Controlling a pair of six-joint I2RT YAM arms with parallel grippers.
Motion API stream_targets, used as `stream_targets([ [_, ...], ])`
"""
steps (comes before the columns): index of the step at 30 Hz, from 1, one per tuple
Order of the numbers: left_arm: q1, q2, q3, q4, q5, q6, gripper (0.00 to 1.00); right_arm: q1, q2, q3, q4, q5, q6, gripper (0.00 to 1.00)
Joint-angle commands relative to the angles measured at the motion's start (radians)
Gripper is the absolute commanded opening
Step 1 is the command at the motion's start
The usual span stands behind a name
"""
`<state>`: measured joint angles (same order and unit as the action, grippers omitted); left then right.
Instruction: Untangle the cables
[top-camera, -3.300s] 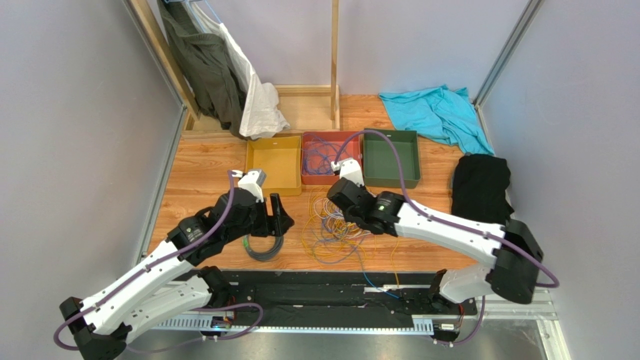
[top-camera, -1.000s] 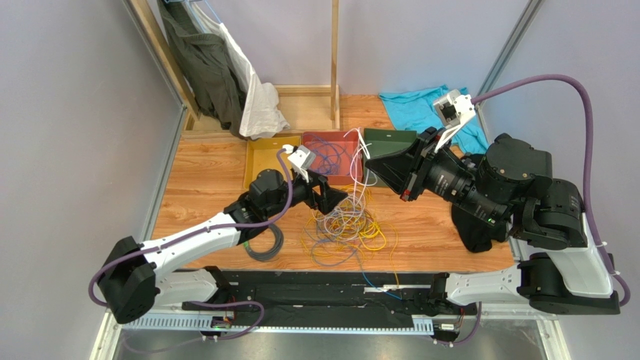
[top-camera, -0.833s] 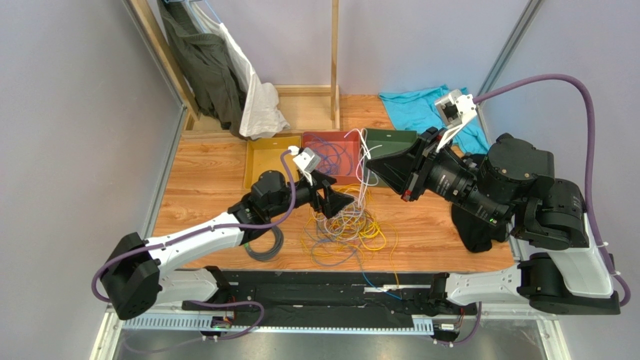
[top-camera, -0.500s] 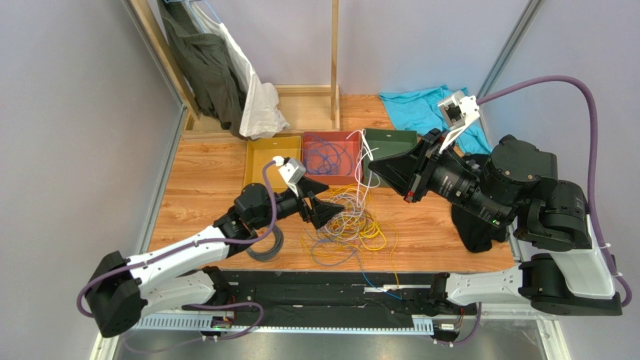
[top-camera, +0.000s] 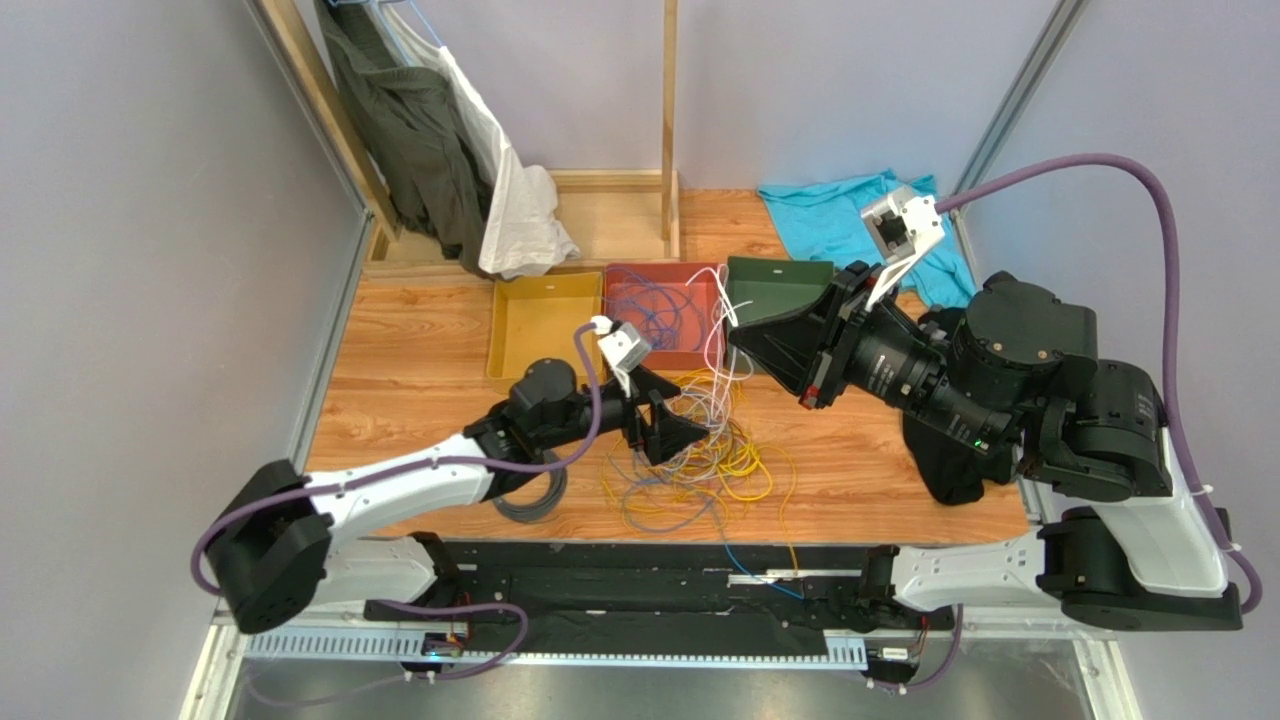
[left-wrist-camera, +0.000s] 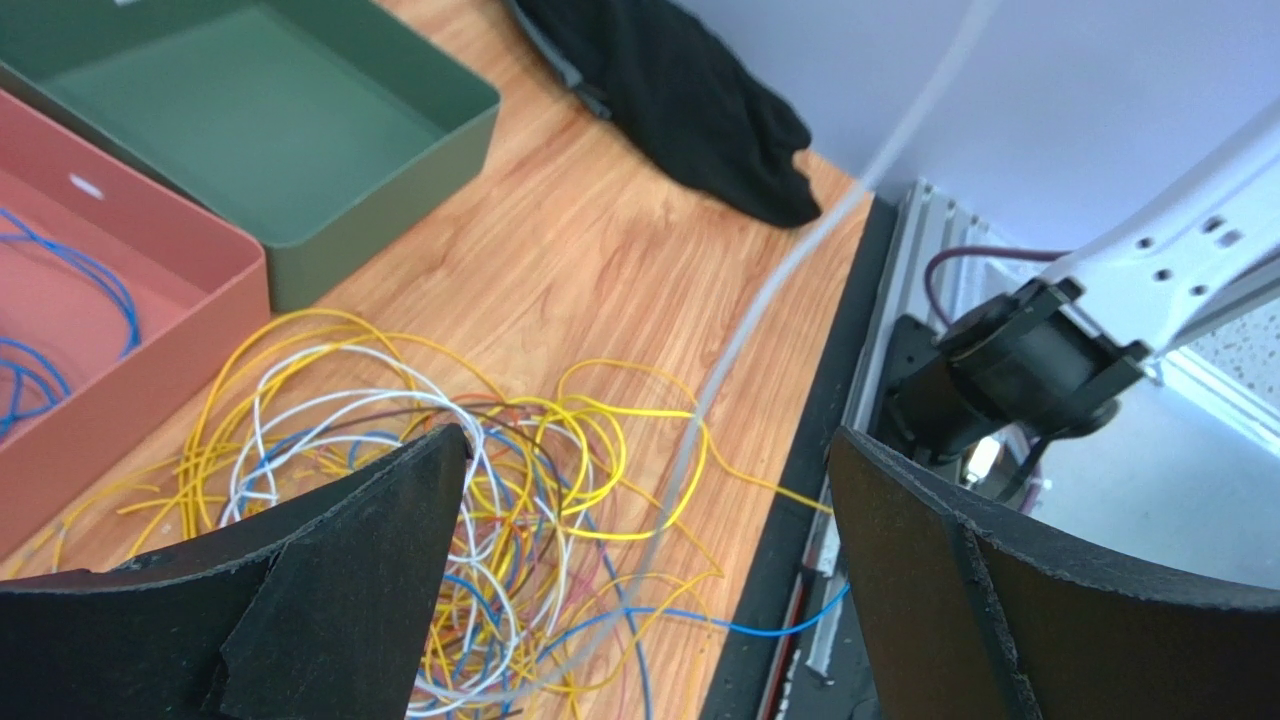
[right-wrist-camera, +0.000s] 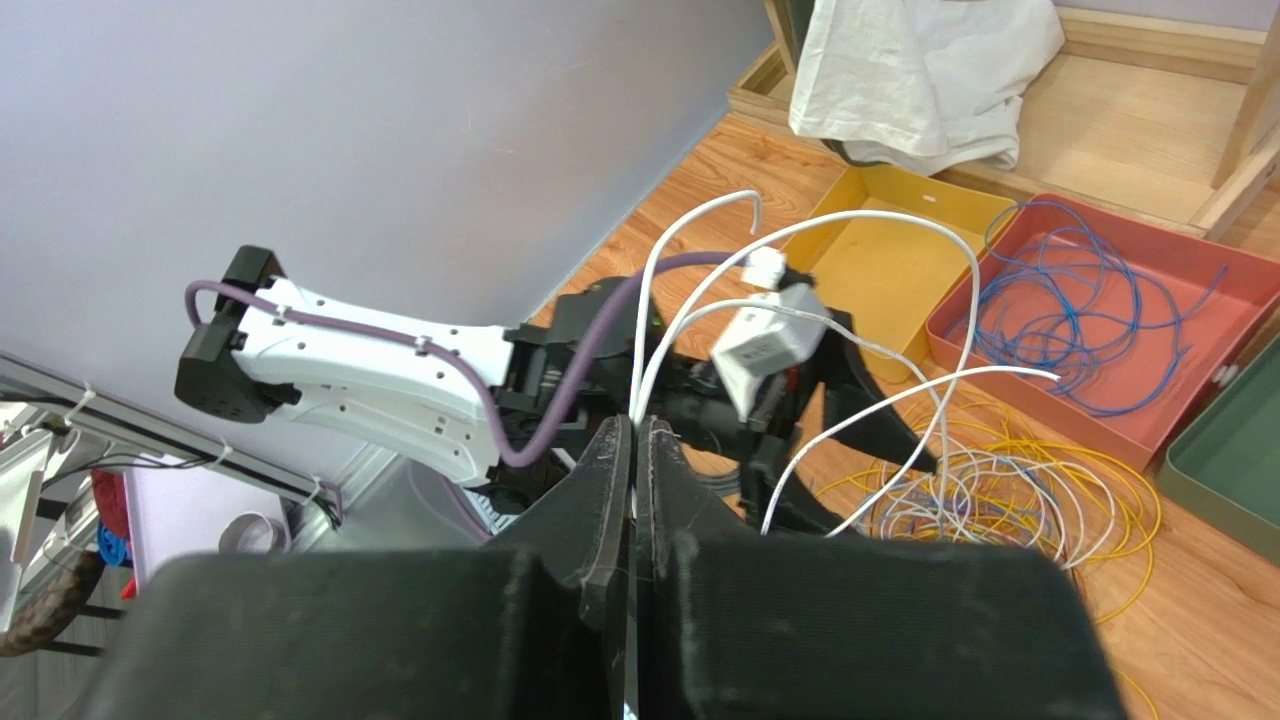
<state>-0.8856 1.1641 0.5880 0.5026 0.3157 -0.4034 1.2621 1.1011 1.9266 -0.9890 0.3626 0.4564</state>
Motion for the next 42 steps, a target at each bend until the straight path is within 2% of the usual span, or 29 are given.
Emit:
stream_targets([
  [1,-0.006,0.114,0.093,0.085,0.013,0.046,0.95,0.005,0.009,0.015,0.030,-0.034,0.007,0.00],
  [3,-0.006,0.172,0.130,0.080,0.010,0.051,0.87,0.005,0.009,0.017,0.027,-0.036,0.011,0.00],
  [4,-0.006,0.204,0.140,0.073,0.020,0.051,0.71,0.005,0.006,0.012,0.026,-0.037,0.010,0.00],
  [6,-0.006,0.230,0.168,0.047,0.026,0.046,0.52,0.005,-0.003,0.003,0.026,-0.024,0.010,0.00],
  [7,-0.004,0.242,0.173,0.039,0.031,0.043,0.30,0.005,-0.012,-0.008,0.027,-0.019,0.008,0.00],
  [9,-0.001,0.237,0.193,-0.028,0.023,0.037,0.00,0.005,-0.029,-0.020,0.026,-0.004,0.011,0.00],
  [10,0.000,0.209,0.200,-0.062,0.019,0.034,0.00,0.005,-0.035,-0.041,0.027,0.013,0.011,0.02],
  [11,0.002,0.186,0.205,-0.137,0.019,0.034,0.00,0.005,-0.043,-0.054,0.030,0.021,0.010,0.10],
  [12,0.002,0.155,0.220,-0.192,0.016,0.043,0.00,0.005,-0.061,-0.073,0.033,0.032,0.011,0.19],
  [13,0.002,0.082,0.234,-0.258,-0.009,0.049,0.00,0.005,-0.072,-0.090,0.035,0.051,0.010,0.39],
  [14,0.002,0.044,0.255,-0.420,-0.033,0.055,0.00,0.005,-0.081,-0.136,0.039,0.065,0.008,0.46],
  [16,0.002,-0.073,0.343,-0.600,-0.155,0.052,0.00,0.003,-0.118,-0.187,0.042,0.111,0.014,0.58],
  [17,0.002,-0.110,0.401,-0.744,-0.199,0.051,0.00,0.005,-0.132,-0.252,0.046,0.133,0.021,0.59],
  [20,0.000,-0.254,0.501,-0.922,-0.367,0.025,0.00,0.005,-0.190,-0.392,0.062,0.232,0.045,0.63],
  [22,0.000,-0.326,0.559,-0.987,-0.439,0.026,0.00,0.003,-0.236,-0.458,0.070,0.292,0.062,0.63],
  [25,0.000,-0.339,0.699,-1.088,-0.495,0.034,0.00,0.003,-0.273,-0.558,0.108,0.318,0.056,0.63],
  [29,0.001,-0.255,0.941,-1.206,-0.487,0.012,0.00,0.003,-0.261,-0.620,0.124,0.311,0.041,0.62],
  [34,0.000,-0.115,1.194,-1.259,-0.487,0.024,0.00,0.003,-0.250,-0.734,0.173,0.299,0.042,0.61],
  [37,0.001,0.001,1.441,-1.326,-0.517,0.072,0.00,0.003,-0.239,-0.787,0.196,0.294,0.056,0.60],
  [38,0.000,0.040,1.593,-1.351,-0.526,0.110,0.00,0.003,-0.234,-0.794,0.199,0.292,0.065,0.59],
  [39,0.002,0.119,1.674,-1.375,-0.573,0.129,0.00,0.003,-0.234,-0.802,0.207,0.289,0.067,0.59],
  [42,0.002,0.216,1.878,-1.356,-0.685,0.156,0.00,0.003,-0.234,-0.828,0.240,0.277,0.054,0.59],
])
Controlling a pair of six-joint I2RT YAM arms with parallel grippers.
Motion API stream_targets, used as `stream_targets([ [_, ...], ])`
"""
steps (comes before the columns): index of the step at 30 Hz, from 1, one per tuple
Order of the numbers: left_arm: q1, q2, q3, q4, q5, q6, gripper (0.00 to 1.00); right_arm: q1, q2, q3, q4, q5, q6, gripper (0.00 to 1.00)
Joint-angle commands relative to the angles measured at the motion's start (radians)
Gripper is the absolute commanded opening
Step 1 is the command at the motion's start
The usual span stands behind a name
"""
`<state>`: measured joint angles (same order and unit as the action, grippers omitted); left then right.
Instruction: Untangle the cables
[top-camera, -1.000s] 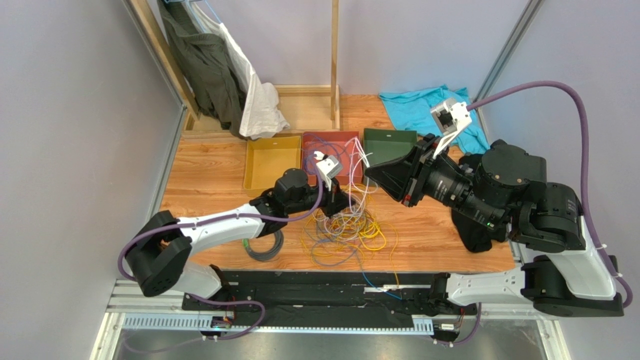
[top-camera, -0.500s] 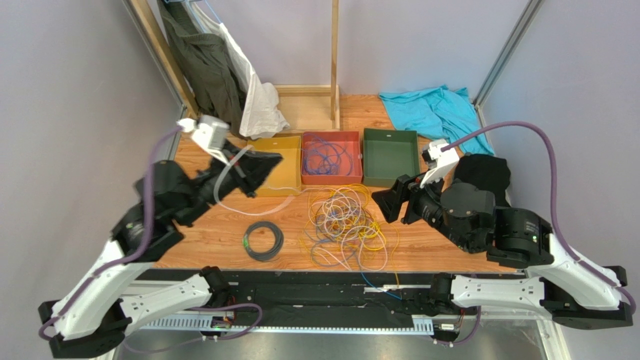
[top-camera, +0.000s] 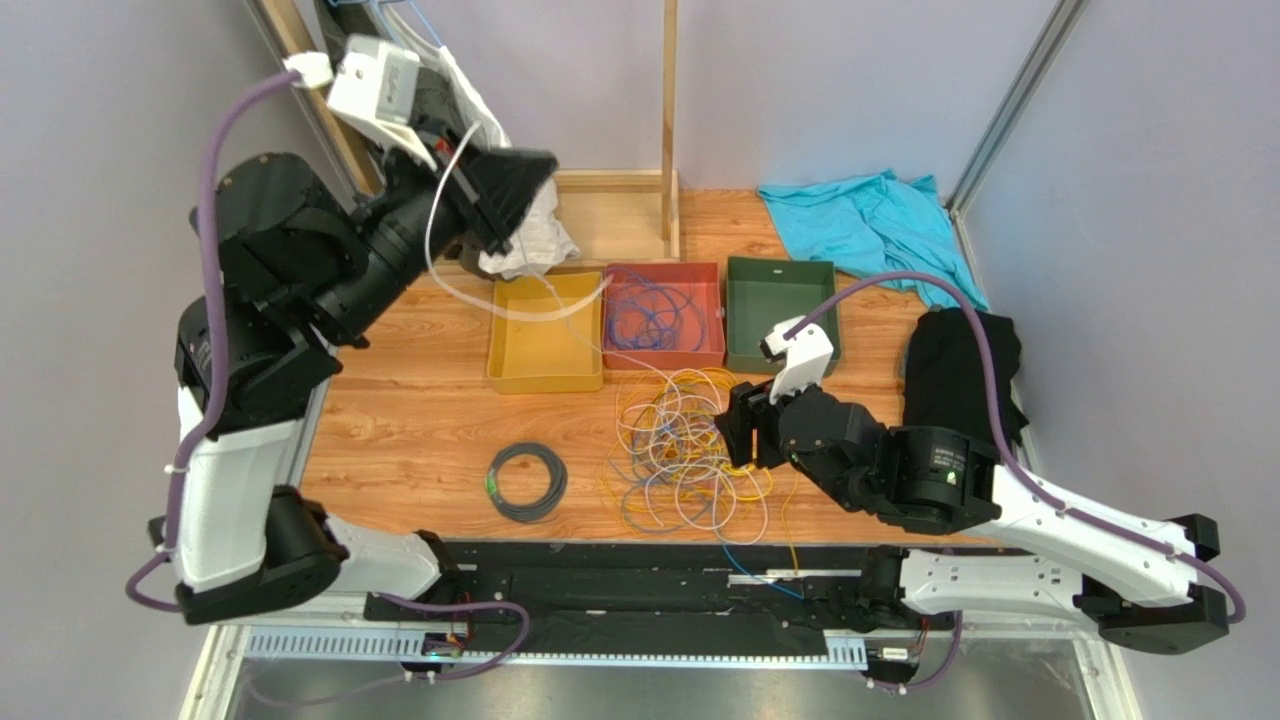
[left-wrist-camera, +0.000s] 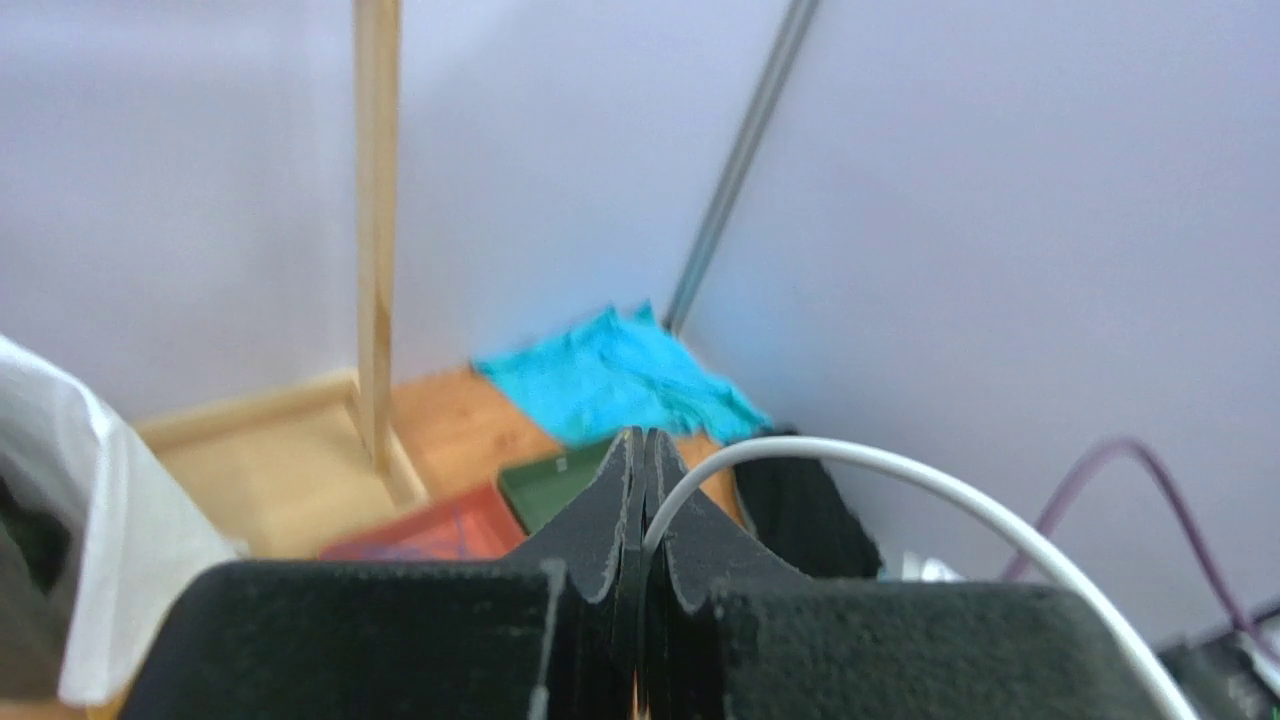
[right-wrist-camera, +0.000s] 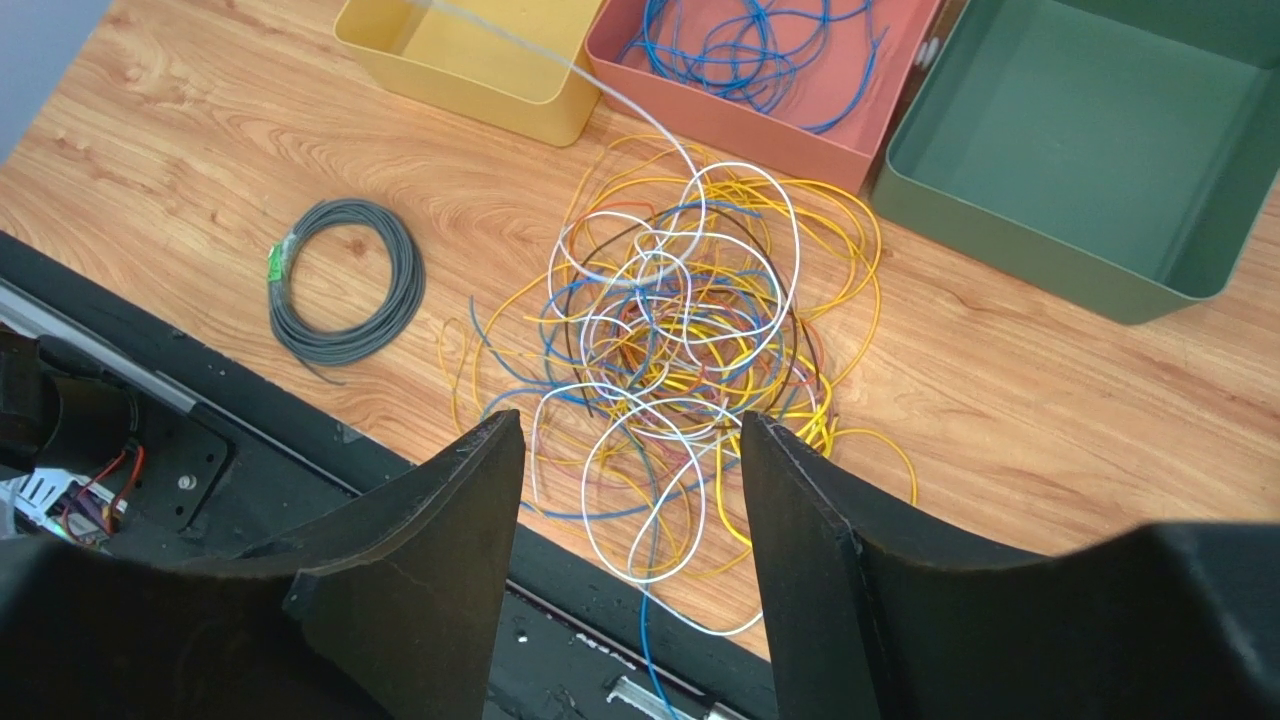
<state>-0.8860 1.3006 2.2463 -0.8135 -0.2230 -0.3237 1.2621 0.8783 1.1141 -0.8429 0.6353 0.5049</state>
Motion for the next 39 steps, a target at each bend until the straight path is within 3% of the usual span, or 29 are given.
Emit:
stream_targets([
  [1,0.004,0.103,0.263,-0.009,-0.153,0.081,0.00,0.003,-0.012,-0.017,0.108,0.006,0.000,0.59],
  [3,0.005,0.162,0.367,0.025,-0.151,0.109,0.00,0.003,0.004,-0.005,0.110,0.007,-0.034,0.59],
  [6,0.005,0.169,0.389,0.102,-0.130,0.101,0.00,0.003,0.025,-0.017,0.110,0.030,-0.055,0.59],
  [13,0.005,0.025,0.110,0.304,-0.078,0.075,0.00,-0.039,0.092,-0.163,0.338,-0.006,-0.123,0.61],
  [20,0.005,0.089,0.254,0.189,-0.038,0.072,0.00,-0.124,0.373,-0.143,0.538,0.001,-0.197,0.62],
  [29,0.005,0.042,0.191,0.232,-0.087,0.117,0.00,-0.227,0.502,-0.157,0.646,-0.100,-0.209,0.63],
  [39,0.005,0.013,0.231,0.221,-0.133,0.158,0.00,-0.302,0.798,0.072,0.697,-0.145,-0.267,0.62],
])
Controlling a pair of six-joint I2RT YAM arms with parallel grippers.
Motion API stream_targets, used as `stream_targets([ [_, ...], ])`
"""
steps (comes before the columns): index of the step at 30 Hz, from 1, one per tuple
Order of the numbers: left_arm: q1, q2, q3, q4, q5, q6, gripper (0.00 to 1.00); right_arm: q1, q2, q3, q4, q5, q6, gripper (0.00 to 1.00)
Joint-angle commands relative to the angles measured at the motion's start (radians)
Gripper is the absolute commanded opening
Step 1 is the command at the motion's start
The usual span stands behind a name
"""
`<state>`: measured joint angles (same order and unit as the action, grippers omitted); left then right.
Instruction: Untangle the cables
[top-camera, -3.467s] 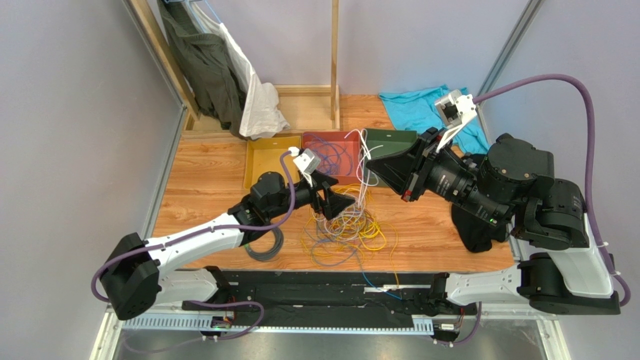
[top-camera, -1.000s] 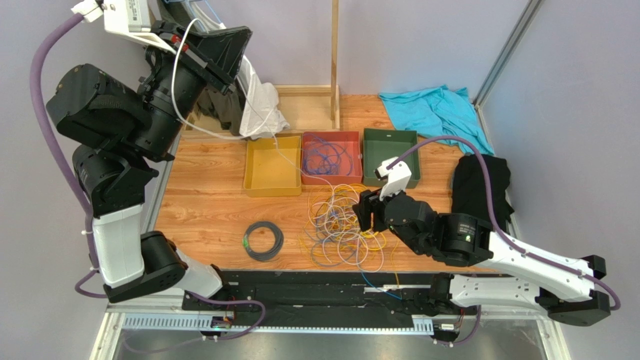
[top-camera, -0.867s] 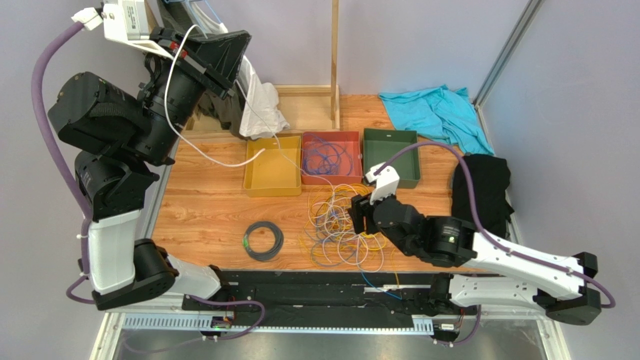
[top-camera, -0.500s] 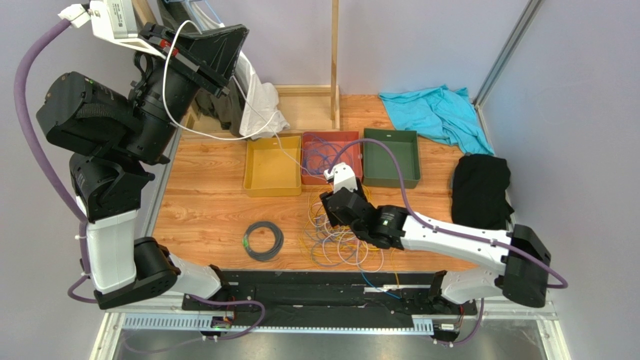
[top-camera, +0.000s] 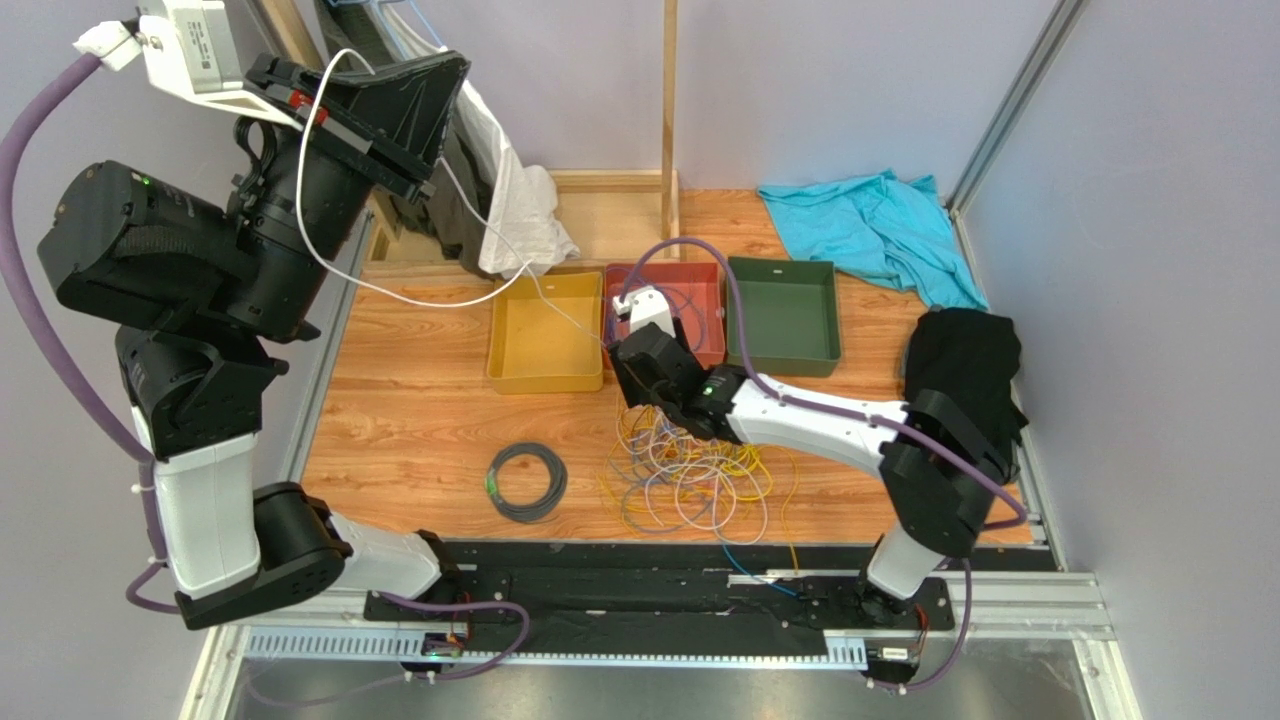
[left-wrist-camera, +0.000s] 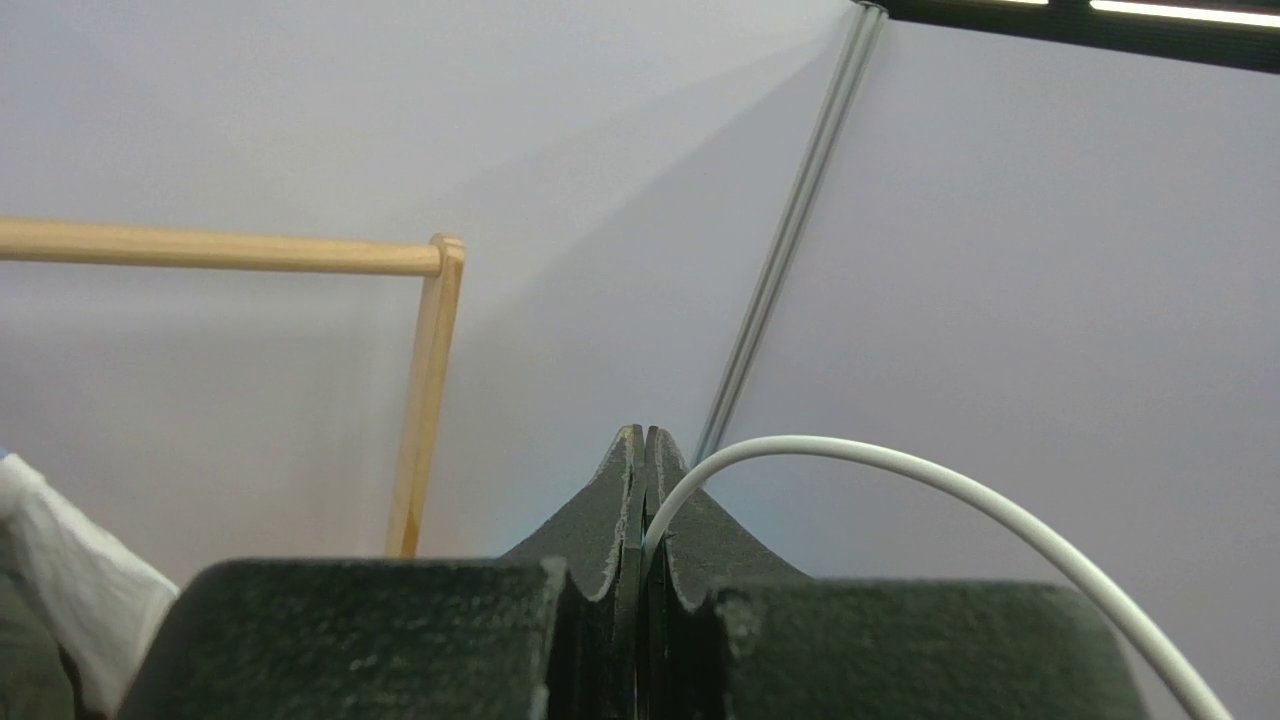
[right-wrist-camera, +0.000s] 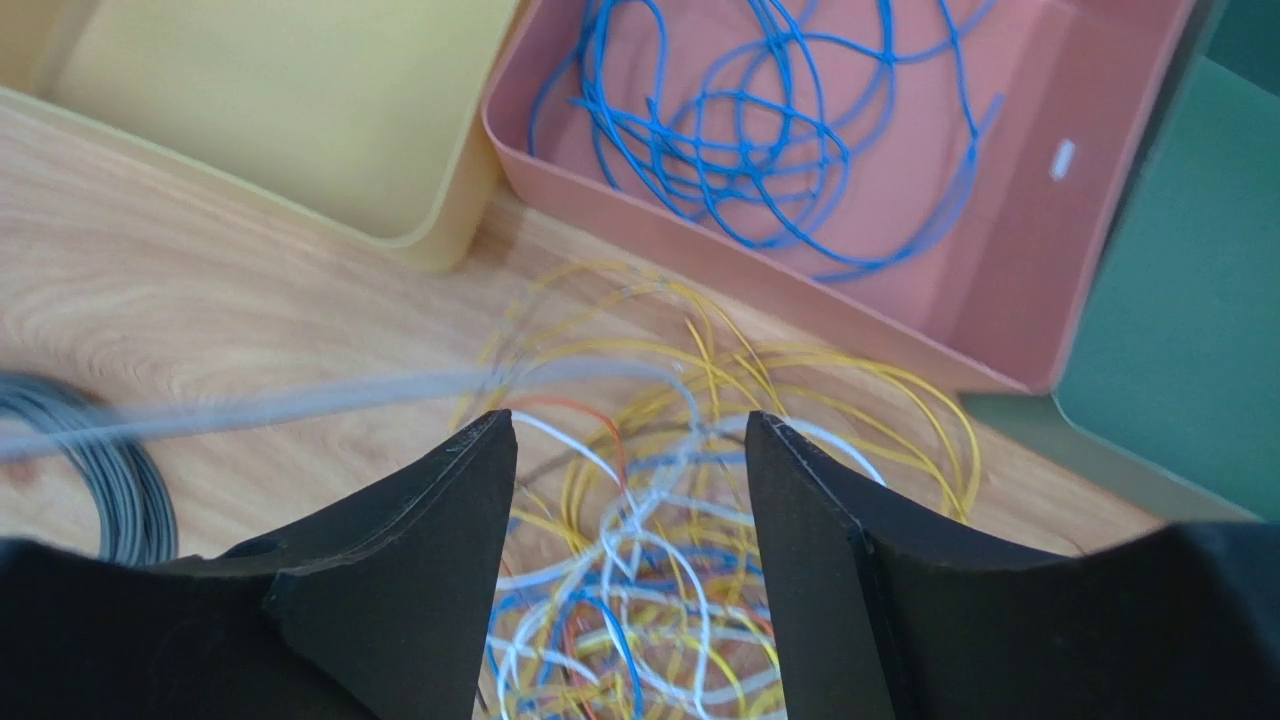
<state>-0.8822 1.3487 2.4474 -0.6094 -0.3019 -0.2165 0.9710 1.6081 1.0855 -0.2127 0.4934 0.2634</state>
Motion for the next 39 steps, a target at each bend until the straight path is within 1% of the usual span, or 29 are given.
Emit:
stream_targets([
  [1,0.002,-0.052,0.009,0.029,-0.077,0.074,0.00,-0.012,0.085,0.128,0.065,0.000,-0.024,0.62],
  [3,0.002,-0.118,-0.037,0.071,-0.149,0.109,0.00,-0.012,0.090,0.146,0.067,-0.004,-0.029,0.62],
  [4,0.002,-0.146,-0.094,0.133,-0.167,0.153,0.00,-0.012,0.088,0.151,0.068,-0.015,-0.032,0.62],
  [5,0.002,-0.187,-0.117,0.164,-0.184,0.176,0.00,-0.012,0.090,0.157,0.070,-0.018,-0.038,0.62],
  [7,0.002,-0.206,-0.120,0.218,-0.215,0.215,0.00,-0.012,0.090,0.166,0.064,-0.026,-0.056,0.62],
  [8,0.002,-0.206,-0.105,0.221,-0.215,0.242,0.00,-0.012,0.088,0.177,0.059,-0.026,-0.061,0.62],
  [10,0.002,-0.195,-0.049,0.224,-0.201,0.261,0.00,-0.012,0.069,0.183,0.036,-0.029,-0.066,0.62],
  [12,0.002,-0.186,-0.024,0.238,-0.171,0.272,0.00,-0.012,0.044,0.176,0.015,-0.032,-0.064,0.62],
  [18,0.002,-0.171,0.028,0.352,-0.085,0.316,0.00,-0.011,-0.109,0.103,-0.016,-0.036,-0.029,0.62],
  [21,0.002,-0.149,0.068,0.347,-0.068,0.318,0.00,-0.011,-0.155,0.067,-0.033,-0.041,-0.023,0.62],
  [24,0.002,-0.148,0.045,0.321,-0.077,0.305,0.00,-0.009,-0.178,0.073,-0.094,-0.049,0.006,0.61],
  [29,0.002,-0.158,-0.054,0.326,-0.109,0.319,0.00,-0.002,-0.257,0.031,-0.145,-0.085,0.045,0.60],
  [31,0.002,-0.152,-0.054,0.318,-0.111,0.319,0.00,0.003,-0.293,0.016,-0.162,-0.145,0.048,0.60],
  [33,0.002,-0.145,-0.051,0.309,-0.106,0.313,0.00,0.018,-0.329,-0.007,-0.172,-0.171,0.060,0.59],
  [39,0.002,-0.129,-0.053,0.306,-0.103,0.302,0.00,0.026,-0.441,-0.096,-0.182,-0.173,0.091,0.59],
])
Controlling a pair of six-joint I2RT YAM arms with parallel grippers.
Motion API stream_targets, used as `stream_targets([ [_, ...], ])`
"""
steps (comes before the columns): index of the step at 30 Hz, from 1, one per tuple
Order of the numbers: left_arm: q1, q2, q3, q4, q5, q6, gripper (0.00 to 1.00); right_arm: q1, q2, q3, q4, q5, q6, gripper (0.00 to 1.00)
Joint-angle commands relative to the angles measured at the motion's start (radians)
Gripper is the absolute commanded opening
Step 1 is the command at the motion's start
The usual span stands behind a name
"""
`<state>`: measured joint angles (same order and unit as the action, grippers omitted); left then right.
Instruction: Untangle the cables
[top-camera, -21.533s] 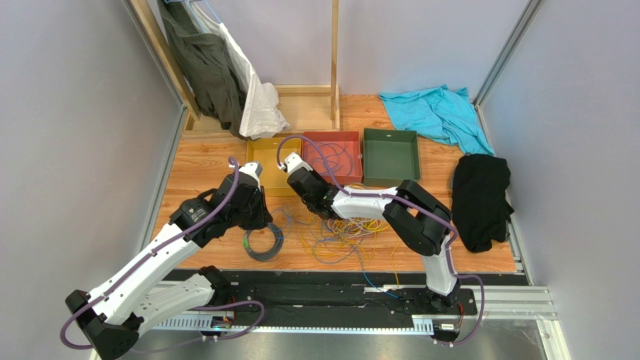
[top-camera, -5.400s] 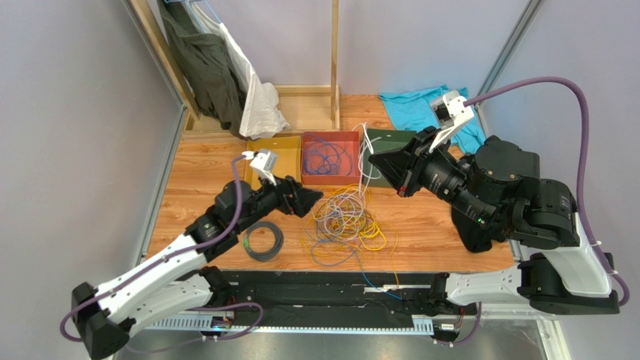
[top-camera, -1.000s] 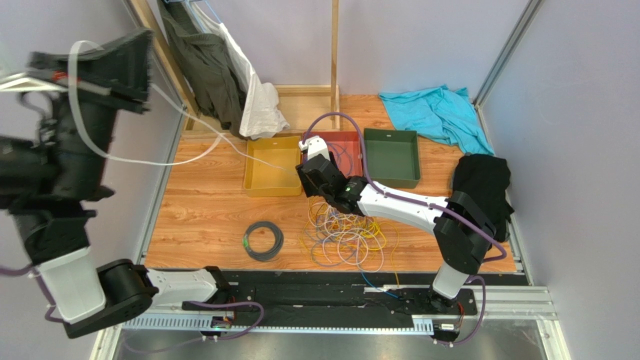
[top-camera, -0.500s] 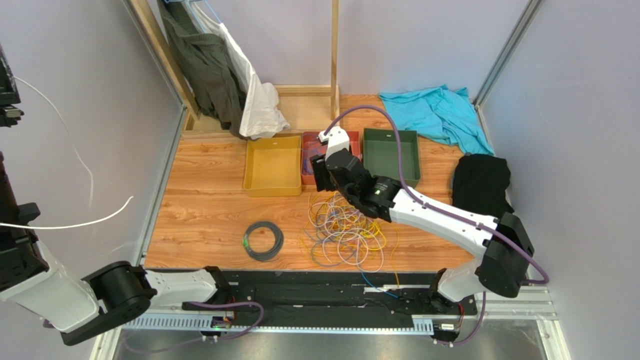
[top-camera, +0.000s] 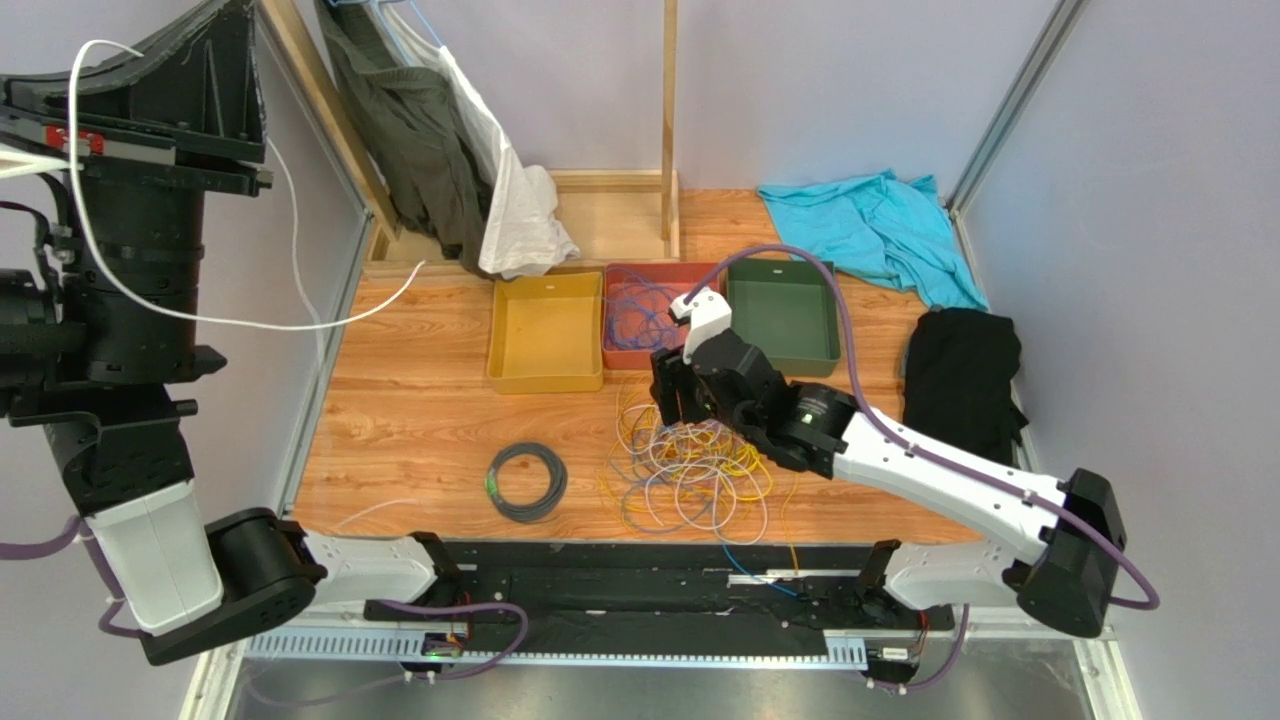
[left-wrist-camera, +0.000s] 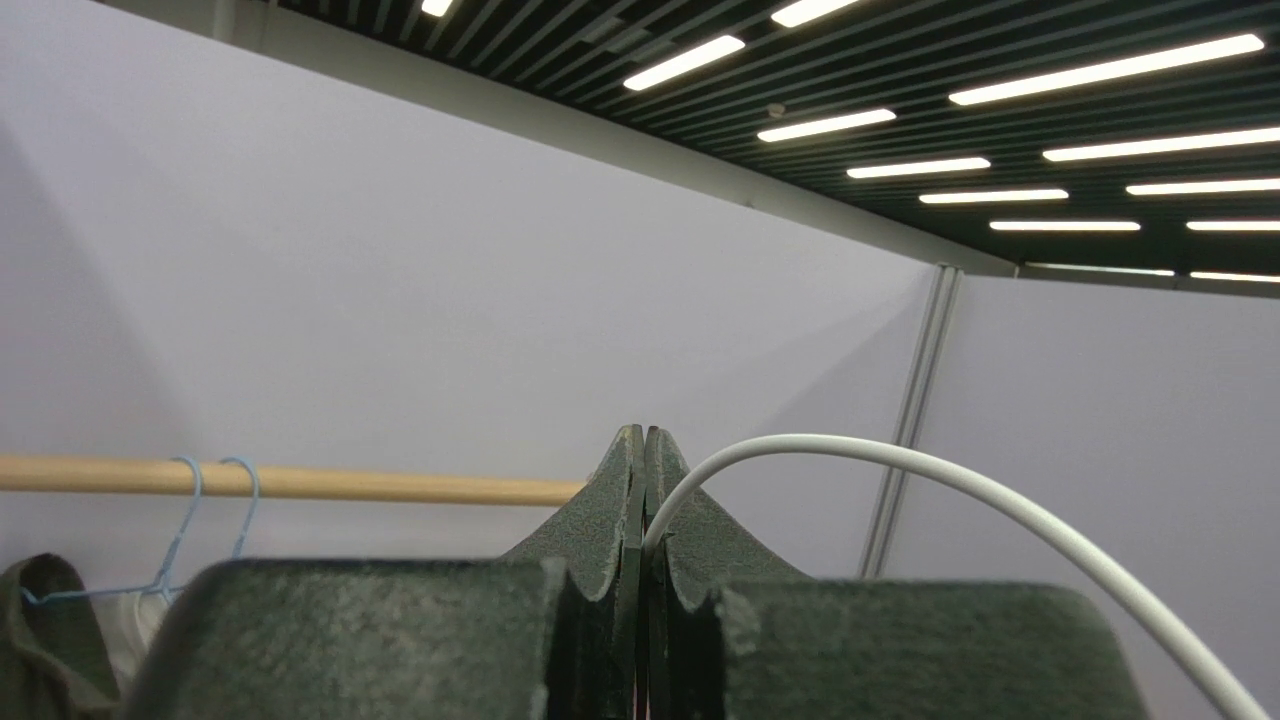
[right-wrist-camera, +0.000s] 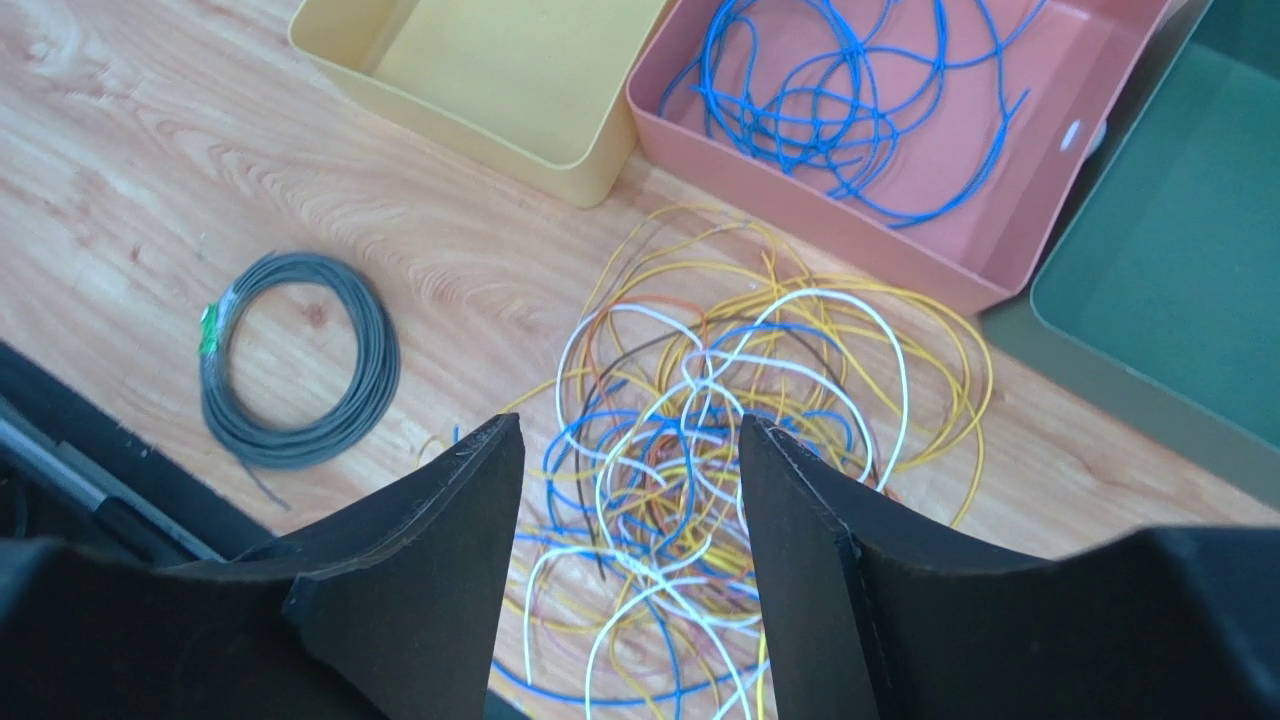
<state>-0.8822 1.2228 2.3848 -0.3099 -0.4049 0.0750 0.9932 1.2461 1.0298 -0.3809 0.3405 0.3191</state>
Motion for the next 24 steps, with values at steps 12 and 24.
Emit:
stream_targets([
  [12,0.002,0.098,0.047,0.037,-0.012,0.066,0.00,0.005,-0.206,-0.091,-0.090,0.015,0.052,0.58],
  [24,0.189,0.276,0.090,0.164,-0.032,0.005,0.00,0.004,-0.355,-0.109,-0.138,0.075,0.055,0.59],
])
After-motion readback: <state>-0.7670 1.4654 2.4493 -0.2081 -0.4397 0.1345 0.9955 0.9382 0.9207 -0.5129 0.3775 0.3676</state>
